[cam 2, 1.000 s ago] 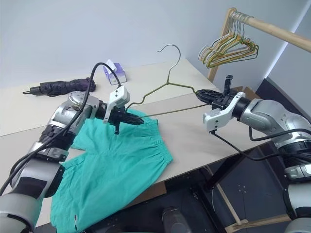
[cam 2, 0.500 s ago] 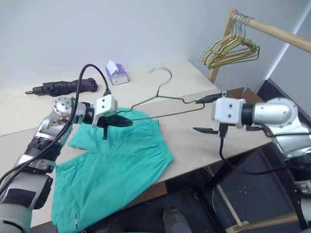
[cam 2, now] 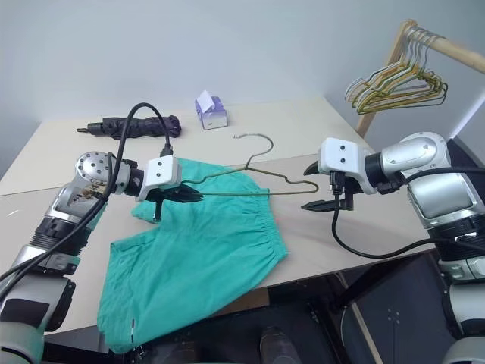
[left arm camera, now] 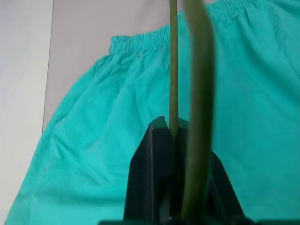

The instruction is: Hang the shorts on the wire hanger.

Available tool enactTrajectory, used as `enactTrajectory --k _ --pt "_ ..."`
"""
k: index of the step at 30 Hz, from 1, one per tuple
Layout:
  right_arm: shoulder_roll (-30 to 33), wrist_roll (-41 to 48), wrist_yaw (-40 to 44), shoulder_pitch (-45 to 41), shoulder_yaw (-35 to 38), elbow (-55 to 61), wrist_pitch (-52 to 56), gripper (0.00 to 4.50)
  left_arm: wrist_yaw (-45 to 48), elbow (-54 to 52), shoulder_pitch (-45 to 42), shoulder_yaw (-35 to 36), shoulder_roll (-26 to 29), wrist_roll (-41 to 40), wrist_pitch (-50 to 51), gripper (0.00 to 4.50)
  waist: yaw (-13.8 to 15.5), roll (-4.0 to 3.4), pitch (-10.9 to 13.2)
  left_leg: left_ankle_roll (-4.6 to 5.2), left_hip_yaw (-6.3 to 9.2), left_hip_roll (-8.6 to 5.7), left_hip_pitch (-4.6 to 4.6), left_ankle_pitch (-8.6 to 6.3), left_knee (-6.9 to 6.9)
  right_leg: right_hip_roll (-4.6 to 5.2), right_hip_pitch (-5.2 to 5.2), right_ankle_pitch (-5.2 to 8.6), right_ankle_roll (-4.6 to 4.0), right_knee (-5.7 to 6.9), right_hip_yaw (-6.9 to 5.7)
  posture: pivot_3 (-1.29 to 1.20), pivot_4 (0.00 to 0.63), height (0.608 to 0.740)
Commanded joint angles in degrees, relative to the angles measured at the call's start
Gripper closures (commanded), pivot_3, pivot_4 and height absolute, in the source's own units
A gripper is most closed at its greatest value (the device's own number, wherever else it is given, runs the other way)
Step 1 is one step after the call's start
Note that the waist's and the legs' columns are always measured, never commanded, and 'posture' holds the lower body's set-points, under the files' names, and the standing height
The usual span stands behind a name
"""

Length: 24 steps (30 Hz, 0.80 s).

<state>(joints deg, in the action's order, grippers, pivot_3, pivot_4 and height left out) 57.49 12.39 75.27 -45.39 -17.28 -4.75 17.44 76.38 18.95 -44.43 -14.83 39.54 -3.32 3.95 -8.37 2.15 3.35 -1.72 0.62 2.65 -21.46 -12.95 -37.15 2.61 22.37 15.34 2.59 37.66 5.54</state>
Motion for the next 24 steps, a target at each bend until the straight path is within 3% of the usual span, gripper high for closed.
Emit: enactTrajectory --k 1,5,15,18,24 --pt "-0.7 -4.26 1.64 -3.76 -1.84 1.11 3.95 0.04 0.49 -1.79 -1.43 0.53 -0.28 -0.39 0.29 4.5 0.02 -0.01 0.0 0.0 -0.01 0.0 -0.02 0.0 -0.03 0.0 0.01 0.0 0.0 0.02 0.0 -0.09 0.0 0.74" --pt "-3.12 -9.44 2.4 -6.11 -5.77 0.87 5.4 0.95 0.43 -1.3 -2.35 0.24 -1.6 -0.14 0.57 4.5 -0.14 -0.02 -0.01 0.0 -0.01 0.01 -0.03 0.0 -0.07 -0.02 0.02 0.1 0.17 0.05 -0.01 -0.1 0.0 0.74" --pt "-6.8 -13.59 3.12 -7.49 -5.67 -1.17 6.31 4.46 1.26 -1.75 -1.57 0.29 -1.55 0.11 -0.6 4.5 -0.38 -0.06 -0.03 0.01 0.09 0.01 -0.88 0.0 -0.59 -0.05 0.8 -0.03 -0.05 0.45 -0.04 -0.1 0.0 0.74" --pt "-6.32 -12.17 4.35 -6.47 -4.22 0.01 7.77 4.46 2.09 -0.92 -0.79 1.46 -1.95 -1.53 -3.89 4.5 -0.37 -0.06 -0.04 0.02 0.09 0.01 -0.89 -0.01 -0.6 -0.05 0.79 -0.03 -0.05 0.44 -0.05 -0.09 0.0 0.74" --pt "-1.52 -6.75 5.79 1.6 1.94 5.4 13.27 4.5 5.03 4.5 -0.67 5.96 -2.07 -6.74 -7.67 2.81 -0.05 -0.06 -0.04 0.02 0.15 0.01 -0.94 -0.01 -0.64 -0.04 0.78 -0.03 -0.05 0.42 -0.11 -0.1 0.0 0.74"
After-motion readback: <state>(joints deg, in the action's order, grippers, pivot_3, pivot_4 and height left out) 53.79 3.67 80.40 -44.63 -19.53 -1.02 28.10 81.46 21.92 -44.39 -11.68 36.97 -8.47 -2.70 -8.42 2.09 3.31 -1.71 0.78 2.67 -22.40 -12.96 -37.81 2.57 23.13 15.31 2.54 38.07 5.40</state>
